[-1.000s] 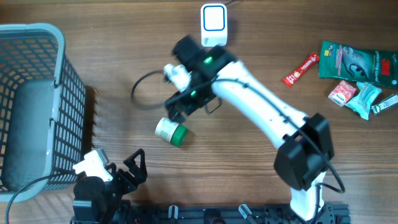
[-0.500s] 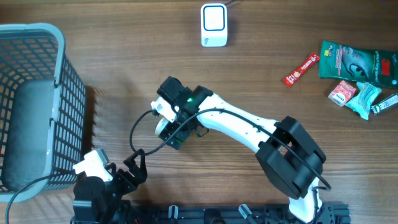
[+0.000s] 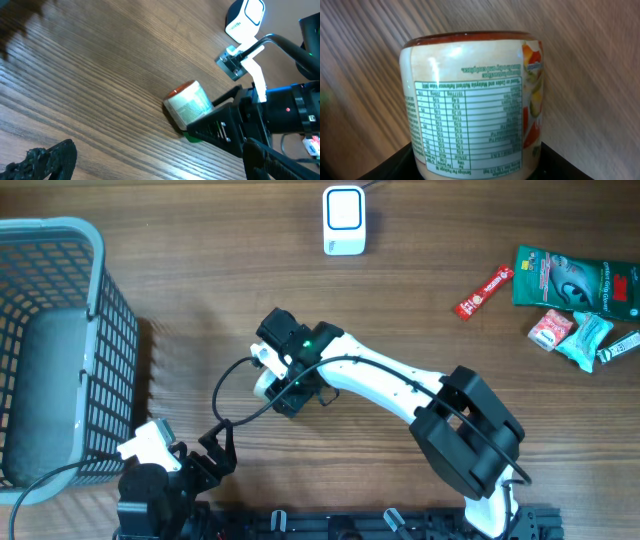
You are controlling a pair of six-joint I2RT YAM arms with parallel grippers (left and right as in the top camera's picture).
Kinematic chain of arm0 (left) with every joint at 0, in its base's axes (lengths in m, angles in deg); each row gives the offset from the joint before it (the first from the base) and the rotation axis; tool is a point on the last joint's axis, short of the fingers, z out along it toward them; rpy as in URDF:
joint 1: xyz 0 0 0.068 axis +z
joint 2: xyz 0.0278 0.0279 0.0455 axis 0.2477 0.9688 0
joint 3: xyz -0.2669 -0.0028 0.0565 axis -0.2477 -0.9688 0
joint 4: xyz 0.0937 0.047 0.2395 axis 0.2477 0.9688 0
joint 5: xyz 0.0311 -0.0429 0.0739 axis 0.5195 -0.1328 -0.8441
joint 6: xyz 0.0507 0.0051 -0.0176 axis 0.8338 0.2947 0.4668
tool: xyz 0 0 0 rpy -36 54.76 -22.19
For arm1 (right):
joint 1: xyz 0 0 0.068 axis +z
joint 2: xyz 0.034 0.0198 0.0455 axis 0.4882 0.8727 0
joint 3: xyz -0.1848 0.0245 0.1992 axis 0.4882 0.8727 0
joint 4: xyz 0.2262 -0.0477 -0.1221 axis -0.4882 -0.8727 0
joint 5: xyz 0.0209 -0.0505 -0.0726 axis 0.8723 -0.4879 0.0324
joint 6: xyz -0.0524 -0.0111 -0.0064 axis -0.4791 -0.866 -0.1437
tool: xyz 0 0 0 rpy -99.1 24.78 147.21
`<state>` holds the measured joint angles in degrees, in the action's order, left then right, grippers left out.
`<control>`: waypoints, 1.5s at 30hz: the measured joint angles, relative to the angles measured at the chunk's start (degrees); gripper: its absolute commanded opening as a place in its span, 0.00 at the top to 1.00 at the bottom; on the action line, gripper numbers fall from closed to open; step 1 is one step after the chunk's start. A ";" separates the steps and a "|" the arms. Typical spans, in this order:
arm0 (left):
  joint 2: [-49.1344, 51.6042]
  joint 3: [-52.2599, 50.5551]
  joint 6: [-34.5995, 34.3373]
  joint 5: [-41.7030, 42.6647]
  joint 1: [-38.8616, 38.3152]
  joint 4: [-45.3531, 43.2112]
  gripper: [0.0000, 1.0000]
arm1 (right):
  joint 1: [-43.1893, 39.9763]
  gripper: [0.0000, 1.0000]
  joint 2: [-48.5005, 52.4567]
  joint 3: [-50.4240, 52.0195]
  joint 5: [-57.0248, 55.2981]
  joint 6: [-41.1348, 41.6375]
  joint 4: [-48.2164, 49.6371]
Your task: Scan the item barcode
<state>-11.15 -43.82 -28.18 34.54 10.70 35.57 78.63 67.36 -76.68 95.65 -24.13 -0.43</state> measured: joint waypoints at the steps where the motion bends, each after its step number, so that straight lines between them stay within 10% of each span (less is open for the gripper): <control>1: 0.00 0.00 0.02 -0.02 0.00 -0.02 0.00 | -0.17 0.48 0.00 -0.79 -0.09 0.72 -2.08; 27: 0.00 0.00 0.00 0.00 0.00 0.00 0.00 | -14.71 0.45 0.00 -11.37 3.78 11.23 -45.66; 45: 0.00 0.00 0.00 0.00 0.00 0.00 0.00 | -14.73 0.33 0.28 -6.99 -0.57 11.21 -46.18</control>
<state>-11.15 -43.82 -28.18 34.54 10.70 35.57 63.90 67.64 -83.68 95.08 -12.91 -46.61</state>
